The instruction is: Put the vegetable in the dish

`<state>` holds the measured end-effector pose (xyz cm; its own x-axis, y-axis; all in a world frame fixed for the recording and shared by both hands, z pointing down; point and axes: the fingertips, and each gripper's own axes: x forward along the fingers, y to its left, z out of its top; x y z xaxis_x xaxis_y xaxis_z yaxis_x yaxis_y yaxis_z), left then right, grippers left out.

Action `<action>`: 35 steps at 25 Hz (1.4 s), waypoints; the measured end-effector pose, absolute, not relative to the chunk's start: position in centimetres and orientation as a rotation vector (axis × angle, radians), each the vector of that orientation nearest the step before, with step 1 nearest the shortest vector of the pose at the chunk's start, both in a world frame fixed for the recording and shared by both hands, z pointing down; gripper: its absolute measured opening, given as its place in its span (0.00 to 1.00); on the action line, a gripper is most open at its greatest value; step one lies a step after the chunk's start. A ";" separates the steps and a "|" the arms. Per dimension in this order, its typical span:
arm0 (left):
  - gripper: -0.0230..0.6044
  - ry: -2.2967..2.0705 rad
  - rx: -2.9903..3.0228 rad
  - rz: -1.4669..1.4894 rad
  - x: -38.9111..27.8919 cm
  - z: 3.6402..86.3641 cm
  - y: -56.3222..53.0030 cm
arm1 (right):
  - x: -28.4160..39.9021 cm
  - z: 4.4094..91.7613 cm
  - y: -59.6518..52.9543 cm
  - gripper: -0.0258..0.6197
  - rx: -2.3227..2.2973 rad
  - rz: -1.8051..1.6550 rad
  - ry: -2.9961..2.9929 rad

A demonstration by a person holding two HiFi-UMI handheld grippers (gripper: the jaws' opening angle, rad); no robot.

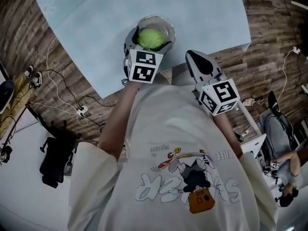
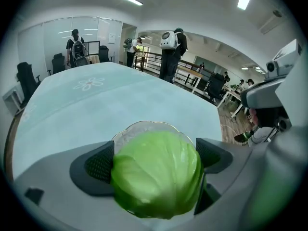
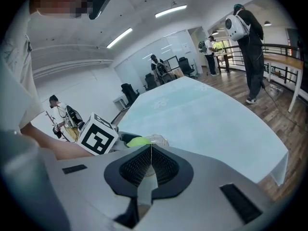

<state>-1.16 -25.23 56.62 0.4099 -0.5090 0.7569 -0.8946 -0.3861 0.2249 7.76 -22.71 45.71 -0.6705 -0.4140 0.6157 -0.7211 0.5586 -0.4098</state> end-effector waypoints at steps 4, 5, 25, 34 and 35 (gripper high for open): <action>0.89 -1.182 2.045 0.849 -0.6 58.0 -25.6 | 8.1 45.6 -23.2 0.08 0.928 0.908 -2.339; 0.89 -1.183 2.048 0.869 -0.5 58.3 -25.7 | 8.2 45.5 -23.3 0.08 0.932 0.904 -2.339; 0.88 -1.193 2.114 0.867 -1.2 56.6 -26.7 | 6.9 44.7 -22.9 0.08 0.934 0.904 -2.363; 0.69 -1.127 2.155 0.756 -2.4 53.7 -24.1 | 6.8 43.8 -22.4 0.07 0.943 0.883 -2.393; 0.64 -1.137 2.163 0.754 -2.6 53.2 -23.8 | 7.0 43.4 -22.4 0.07 0.944 0.877 -2.404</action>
